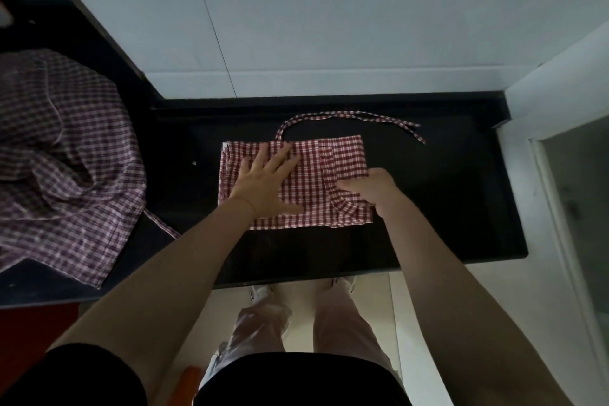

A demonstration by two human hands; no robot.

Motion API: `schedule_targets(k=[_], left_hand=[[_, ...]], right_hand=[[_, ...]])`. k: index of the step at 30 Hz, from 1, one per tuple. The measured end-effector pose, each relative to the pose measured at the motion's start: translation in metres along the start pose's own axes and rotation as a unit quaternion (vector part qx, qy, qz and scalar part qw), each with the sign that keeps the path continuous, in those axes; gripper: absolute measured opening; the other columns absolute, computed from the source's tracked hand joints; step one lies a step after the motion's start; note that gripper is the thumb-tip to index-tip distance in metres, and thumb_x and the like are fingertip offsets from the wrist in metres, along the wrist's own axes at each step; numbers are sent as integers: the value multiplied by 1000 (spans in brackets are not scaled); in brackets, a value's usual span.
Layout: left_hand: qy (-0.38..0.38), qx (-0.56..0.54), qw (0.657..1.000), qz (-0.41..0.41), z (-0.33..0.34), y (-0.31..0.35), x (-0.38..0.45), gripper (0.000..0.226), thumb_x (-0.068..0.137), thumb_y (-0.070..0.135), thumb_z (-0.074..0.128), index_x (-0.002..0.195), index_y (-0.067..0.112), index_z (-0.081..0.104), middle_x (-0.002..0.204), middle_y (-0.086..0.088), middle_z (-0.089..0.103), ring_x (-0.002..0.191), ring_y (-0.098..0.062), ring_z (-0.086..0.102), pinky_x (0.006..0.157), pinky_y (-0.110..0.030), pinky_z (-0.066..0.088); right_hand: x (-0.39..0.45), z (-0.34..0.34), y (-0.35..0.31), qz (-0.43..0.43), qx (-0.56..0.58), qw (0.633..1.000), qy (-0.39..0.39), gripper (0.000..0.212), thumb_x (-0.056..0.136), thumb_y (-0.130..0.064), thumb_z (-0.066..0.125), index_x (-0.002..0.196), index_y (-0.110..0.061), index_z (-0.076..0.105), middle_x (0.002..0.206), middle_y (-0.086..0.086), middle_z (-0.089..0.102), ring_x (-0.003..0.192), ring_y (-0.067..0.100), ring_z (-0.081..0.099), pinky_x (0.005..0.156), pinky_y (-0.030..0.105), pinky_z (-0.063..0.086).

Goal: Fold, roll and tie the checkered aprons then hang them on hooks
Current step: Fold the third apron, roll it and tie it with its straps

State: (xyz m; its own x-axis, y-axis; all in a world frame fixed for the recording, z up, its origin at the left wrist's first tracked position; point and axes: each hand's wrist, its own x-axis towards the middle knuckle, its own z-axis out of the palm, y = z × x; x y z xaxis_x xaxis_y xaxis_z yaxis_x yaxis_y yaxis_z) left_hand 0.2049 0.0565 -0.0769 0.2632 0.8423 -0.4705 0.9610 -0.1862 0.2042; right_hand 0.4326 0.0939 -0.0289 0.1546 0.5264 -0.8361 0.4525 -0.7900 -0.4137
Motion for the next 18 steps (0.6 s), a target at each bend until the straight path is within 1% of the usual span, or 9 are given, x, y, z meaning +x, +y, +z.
schedule_targets(k=[1, 3, 5, 8, 11, 14, 16, 17, 18], left_hand=[[-12, 5, 1000, 5, -3, -2, -2, 120, 68, 87, 53, 154, 39, -16, 161, 7, -26, 149, -32, -18, 118, -60, 2], [-22, 21, 999, -9, -3, 3, -4, 131, 62, 86, 61, 153, 37, -20, 161, 6, -27, 149, -33, -19, 117, -62, 4], [-25, 35, 999, -29, 4, 14, -3, 138, 58, 88, 61, 152, 32, -23, 161, 2, -28, 148, -36, -19, 116, -64, 4], [-12, 29, 999, -44, 11, 39, 2, 141, 57, 89, 60, 152, 28, -23, 161, 0, -27, 148, -39, -18, 115, -66, 6], [3, -20, 999, -26, 10, 48, 3, 138, 60, 84, 65, 154, 27, -18, 162, 4, -24, 149, -34, -18, 116, -63, 4], [71, -121, 990, -15, 7, 31, -12, 117, 70, 66, 73, 156, 30, 3, 165, 2, -8, 152, -26, -4, 121, -56, 8], [161, -144, 974, -72, 9, 14, -31, 92, 77, 56, 72, 151, 26, 26, 160, -7, 16, 148, -28, 16, 120, -52, 18], [207, -145, 961, -111, 12, 3, -43, 77, 81, 51, 70, 144, 23, 37, 152, -8, 28, 141, -28, 28, 116, -49, 25], [230, -162, 949, -144, 15, -2, -53, 66, 83, 47, 68, 138, 21, 44, 143, -8, 37, 132, -26, 37, 111, -46, 32]], right_hand=[[-3, -2, -2, -15, -8, 1000, 14, 44, 79, -22, 81, 118, -13, 62, 114, 6, 67, 102, 23, 64, 79, 34, 49], [-11, -5, -6, -61, -18, 998, 29, 30, 81, -20, 79, 107, -16, 63, 112, 5, 67, 100, 21, 65, 87, 36, 52], [-20, -2, -13, -110, -51, 992, 27, 18, 84, -18, 75, 94, -20, 61, 104, 3, 67, 90, 15, 64, 82, 33, 52], [-35, 5, -25, -160, -139, 976, 43, 21, 87, -22, 70, 104, -18, 58, 97, 0, 62, 82, 13, 60, 66, 27, 47], [-46, 19, -30, -184, -207, 958, 71, 31, 89, -23, 68, 112, -16, 49, 97, -2, 56, 80, 12, 57, 62, 25, 44], [-50, 26, -28, -197, -226, 944, 135, 31, 91, -29, 67, 112, -16, 49, 95, -1, 58, 77, 13, 58, 59, 26, 44], [-53, 31, -27, -191, -246, 934, 178, 33, 90, -29, 67, 114, -15, 48, 99, 1, 59, 78, 15, 59, 60, 28, 44], [-57, 38, -29, -190, -261, 926, 194, 36, 90, -27, 68, 116, -15, 47, 102, 3, 59, 80, 16, 59, 62, 29, 46], [-60, 45, -30, -190, -278, 918, 209, 38, 89, -24, 69, 118, -14, 46, 105, 4, 59, 83, 17, 59, 64, 30, 47]])
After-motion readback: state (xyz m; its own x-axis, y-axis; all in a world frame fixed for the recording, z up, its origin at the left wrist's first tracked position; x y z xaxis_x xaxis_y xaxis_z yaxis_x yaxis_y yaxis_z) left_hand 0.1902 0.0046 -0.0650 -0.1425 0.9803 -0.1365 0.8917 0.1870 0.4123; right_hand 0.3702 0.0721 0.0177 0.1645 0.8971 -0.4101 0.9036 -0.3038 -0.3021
